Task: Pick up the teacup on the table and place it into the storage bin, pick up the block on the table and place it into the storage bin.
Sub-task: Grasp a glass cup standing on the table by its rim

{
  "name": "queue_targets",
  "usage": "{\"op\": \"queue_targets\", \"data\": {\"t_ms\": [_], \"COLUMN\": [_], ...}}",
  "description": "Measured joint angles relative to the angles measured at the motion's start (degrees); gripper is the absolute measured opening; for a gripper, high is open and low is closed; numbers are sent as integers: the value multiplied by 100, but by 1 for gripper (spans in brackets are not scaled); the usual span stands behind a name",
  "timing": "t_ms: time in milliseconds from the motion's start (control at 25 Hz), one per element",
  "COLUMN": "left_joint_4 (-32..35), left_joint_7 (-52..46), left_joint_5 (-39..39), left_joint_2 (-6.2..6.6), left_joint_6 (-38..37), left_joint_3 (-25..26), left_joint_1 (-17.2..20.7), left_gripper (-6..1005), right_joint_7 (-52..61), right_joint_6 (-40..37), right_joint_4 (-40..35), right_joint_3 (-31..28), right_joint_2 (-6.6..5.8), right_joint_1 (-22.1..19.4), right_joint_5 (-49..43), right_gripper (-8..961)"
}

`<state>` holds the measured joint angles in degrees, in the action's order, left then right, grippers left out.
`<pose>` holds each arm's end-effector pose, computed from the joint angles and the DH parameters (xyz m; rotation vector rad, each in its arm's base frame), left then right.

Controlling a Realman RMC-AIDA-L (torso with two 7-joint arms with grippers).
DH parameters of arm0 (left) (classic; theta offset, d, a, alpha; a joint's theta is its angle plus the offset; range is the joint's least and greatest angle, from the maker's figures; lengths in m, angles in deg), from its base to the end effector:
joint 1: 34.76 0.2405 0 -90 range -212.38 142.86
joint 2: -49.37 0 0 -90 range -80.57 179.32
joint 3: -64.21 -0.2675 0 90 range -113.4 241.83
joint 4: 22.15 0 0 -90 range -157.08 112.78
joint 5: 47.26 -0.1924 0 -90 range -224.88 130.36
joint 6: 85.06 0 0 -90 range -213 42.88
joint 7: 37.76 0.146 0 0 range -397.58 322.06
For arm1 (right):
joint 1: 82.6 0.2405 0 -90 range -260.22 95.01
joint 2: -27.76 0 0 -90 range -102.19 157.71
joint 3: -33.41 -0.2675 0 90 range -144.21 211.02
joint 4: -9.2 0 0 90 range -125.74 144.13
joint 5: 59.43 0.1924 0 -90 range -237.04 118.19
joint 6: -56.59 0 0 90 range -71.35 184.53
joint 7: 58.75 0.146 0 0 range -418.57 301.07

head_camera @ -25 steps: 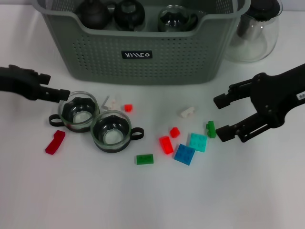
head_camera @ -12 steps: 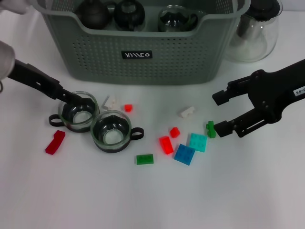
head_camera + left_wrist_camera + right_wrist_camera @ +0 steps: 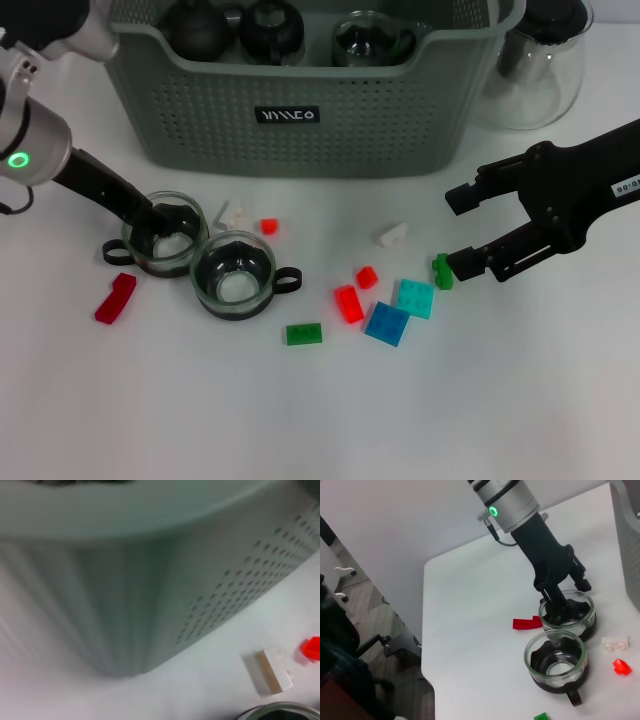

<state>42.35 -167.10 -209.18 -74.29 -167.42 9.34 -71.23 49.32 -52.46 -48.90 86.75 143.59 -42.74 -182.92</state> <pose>-0.2612 0.3594 0.0055 -2.4599 -1.0161 0.4598 0.1814 0.3274 0.0238 2.9630 -0.5611 -0.2019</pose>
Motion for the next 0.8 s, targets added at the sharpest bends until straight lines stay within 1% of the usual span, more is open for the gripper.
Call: {"op": "queue_targets", "data": {"t_ms": [120,240,440,640,800], "left_joint_4": [-36,-114,-275,-277,-253], "left_joint_7": [-2,-3,-41,-183,-221], "left_joint_5": [-8,-11,-2,-6,-18], "left_joint_2": [-20,-29,-44,-50,-46], "left_joint_6": [12,20,76,231,269], "left_joint_3": [-69,-107,-135,-153,-213], "left_joint_1": [18,15,-21,-13,35], "left_gripper": [859,782,551,307,172], "right_joint_7": [-1,-4,-47,-49,-50], "right_joint_6": [19,44,66,78,78], "right_joint_4": [0,0,0,0,0], "right_joint_3": [1,1,1,-28,-39], "right_joint_2": [0,0,0,0,0], "right_joint_1": [-5,-14,-41,-50,-58], "right_joint_5": [0,0,0,1,1], "right_gripper": [944,944,945,945,945]}}
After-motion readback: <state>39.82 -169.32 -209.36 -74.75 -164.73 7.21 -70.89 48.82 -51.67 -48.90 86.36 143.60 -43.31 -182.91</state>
